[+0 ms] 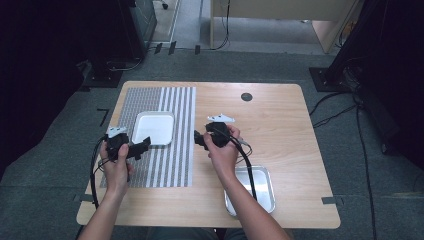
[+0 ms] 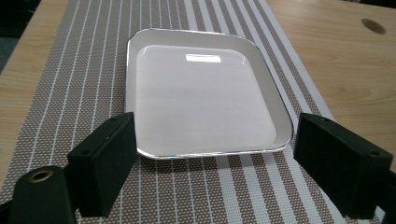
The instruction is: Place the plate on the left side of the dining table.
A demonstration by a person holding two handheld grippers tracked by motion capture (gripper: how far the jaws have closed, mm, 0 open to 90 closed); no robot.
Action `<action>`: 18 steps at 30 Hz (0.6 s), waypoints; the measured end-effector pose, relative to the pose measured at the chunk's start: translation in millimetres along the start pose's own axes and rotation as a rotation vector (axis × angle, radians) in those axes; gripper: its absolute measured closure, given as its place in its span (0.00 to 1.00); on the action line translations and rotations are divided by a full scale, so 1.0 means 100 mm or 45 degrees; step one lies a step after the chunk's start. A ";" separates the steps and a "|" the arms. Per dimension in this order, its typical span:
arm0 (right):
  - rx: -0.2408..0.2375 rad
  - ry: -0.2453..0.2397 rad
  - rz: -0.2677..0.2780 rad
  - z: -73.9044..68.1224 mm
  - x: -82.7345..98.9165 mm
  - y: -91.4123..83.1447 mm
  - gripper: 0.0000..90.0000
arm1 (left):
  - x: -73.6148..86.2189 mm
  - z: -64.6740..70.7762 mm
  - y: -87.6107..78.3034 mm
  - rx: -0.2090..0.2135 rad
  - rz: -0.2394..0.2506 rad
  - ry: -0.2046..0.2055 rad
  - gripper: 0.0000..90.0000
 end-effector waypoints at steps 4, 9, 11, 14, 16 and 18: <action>-0.005 0.009 0.003 0.09 0.07 -0.08 0.29 | 0.05 0.06 -0.04 -0.003 0.021 -0.008 0.15; 0.003 0.025 0.013 0.26 0.19 -0.21 0.29 | 0.15 0.15 -0.09 0.036 0.032 -0.027 0.15; 0.005 0.031 0.017 0.31 0.22 -0.25 0.29 | 0.17 0.18 -0.11 0.026 0.039 -0.017 0.15; 0.008 0.033 0.022 0.35 0.26 -0.29 0.29 | 0.21 0.20 -0.12 0.019 0.050 -0.016 0.15; 0.011 0.033 0.024 0.39 0.31 -0.34 0.29 | 0.24 0.22 -0.14 0.013 0.053 -0.016 0.15; 0.017 0.031 0.024 0.44 0.37 -0.38 0.29 | 0.28 0.25 -0.16 0.008 0.057 -0.006 0.15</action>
Point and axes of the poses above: each handheld gripper's, and its own axes: y roughly forward along the jaws, x roughly out of its underside, z roughly to its right, the point moved 4 cm from there along y, roughly forward along the jaws, and after that the axes turned 13 degrees about -z, right-handed, at the moved point
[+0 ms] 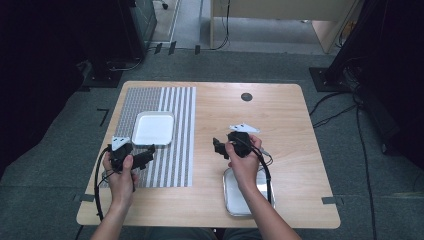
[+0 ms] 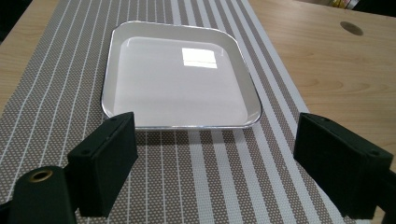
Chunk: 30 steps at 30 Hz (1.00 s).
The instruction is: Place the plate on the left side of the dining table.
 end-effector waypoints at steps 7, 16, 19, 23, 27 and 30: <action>0.005 0.021 0.024 0.18 0.14 -0.17 0.29 | 0.09 0.15 -0.11 0.036 0.023 0.023 0.15; 0.043 0.051 0.049 0.51 0.38 -0.47 0.29 | 0.23 0.28 -0.27 0.051 0.099 0.052 0.15; 0.055 0.057 0.052 0.57 0.42 -0.51 0.29 | 0.28 0.29 -0.27 0.045 0.102 0.066 0.15; 0.075 0.068 0.064 0.70 0.52 -0.60 0.29 | 0.36 0.28 -0.27 0.039 0.097 0.060 0.15; 0.094 0.076 0.068 0.82 0.62 -0.68 0.29 | 0.41 0.22 -0.28 0.024 0.096 0.057 0.15; 0.105 0.097 0.070 0.92 0.71 -0.74 0.29 | 0.43 0.17 -0.30 0.017 0.101 0.048 0.15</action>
Point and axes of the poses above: each handheld gripper's, and its own axes: y roughly forward along the jaws, x roughly out of its underside, z roughly to its right, the point moved 4 cm from there along y, roughly forward along the jaws, and after that the axes turned 13 degrees about -z, right-handed, at the moved point
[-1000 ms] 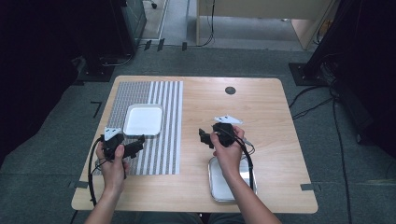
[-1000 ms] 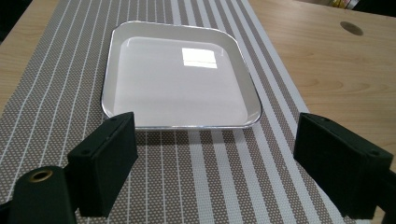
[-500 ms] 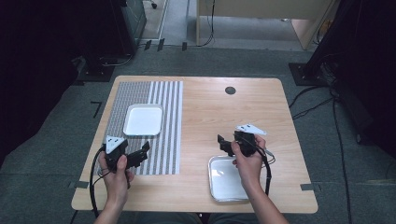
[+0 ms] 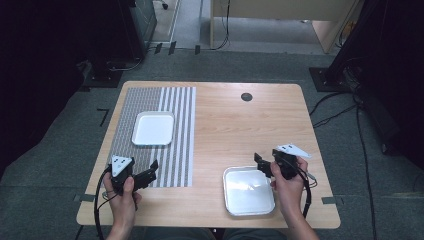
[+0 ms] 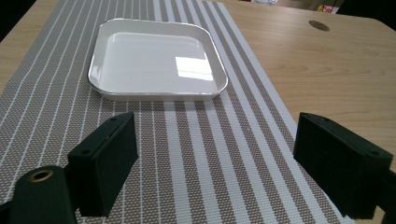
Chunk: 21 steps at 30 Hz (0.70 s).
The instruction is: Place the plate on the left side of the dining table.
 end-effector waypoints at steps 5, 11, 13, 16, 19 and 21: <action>0.017 0.026 0.002 0.17 0.10 -0.07 0.29 | 0.05 -0.11 -0.03 -0.010 -0.011 0.000 0.15; 0.042 0.067 0.001 0.38 0.22 -0.16 0.29 | 0.12 -0.34 -0.09 -0.060 -0.012 0.007 0.15; 0.046 0.070 0.000 0.40 0.23 -0.17 0.29 | 0.13 -0.39 -0.10 -0.072 -0.010 0.008 0.15; 0.068 0.085 0.001 0.51 0.28 -0.22 0.29 | 0.15 -0.49 -0.12 -0.096 -0.005 0.016 0.15; 0.085 0.100 0.003 0.61 0.31 -0.25 0.30 | 0.18 -0.60 -0.15 -0.119 -0.001 0.012 0.15; 0.104 0.098 0.007 0.68 0.34 -0.28 0.30 | 0.20 -0.68 -0.17 -0.137 -0.003 -0.001 0.15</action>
Point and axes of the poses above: each handheld gripper's, and its own axes: y roughly forward along the jaws, x roughly out of its underside, z roughly to its right, the point moved 4 cm from there along y, roughly forward along the jaws, and after that the axes turned 13 degrees about -z, right-handed, at the moved point
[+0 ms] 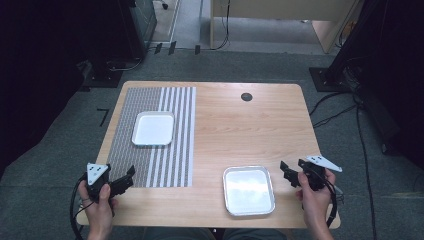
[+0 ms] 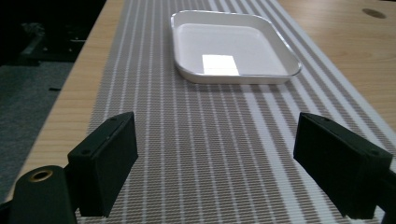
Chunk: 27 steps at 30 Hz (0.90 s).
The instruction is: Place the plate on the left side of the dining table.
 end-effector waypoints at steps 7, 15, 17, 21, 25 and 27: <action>0.044 0.025 0.003 0.25 0.10 -0.03 0.30 | 0.08 -0.24 0.01 -0.048 -0.010 -0.033 0.15; 0.078 0.052 -0.030 0.47 0.23 -0.02 0.30 | 0.18 -0.46 0.08 -0.124 -0.047 -0.026 0.15; 0.099 0.050 -0.038 0.52 0.26 -0.02 0.30 | 0.21 -0.52 0.09 -0.133 -0.060 -0.029 0.15; 0.114 0.069 -0.062 0.59 0.32 0.00 0.31 | 0.27 -0.58 0.14 -0.180 -0.110 -0.011 0.15; 0.172 0.020 -0.098 0.61 0.38 0.04 0.30 | 0.30 -0.59 0.16 -0.183 -0.144 -0.014 0.15; 0.188 0.004 -0.099 0.60 0.39 0.04 0.30 | 0.31 -0.58 0.17 -0.186 -0.159 0.002 0.15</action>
Point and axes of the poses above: each handheld gripper's, and its own axes: y roughly forward along the jaws, x roughly out of its underside, z roughly to its right, the point moved 4 cm from there along y, roughly forward along the jaws, and after that the axes turned 13 degrees about -z, right-handed, at the moved point
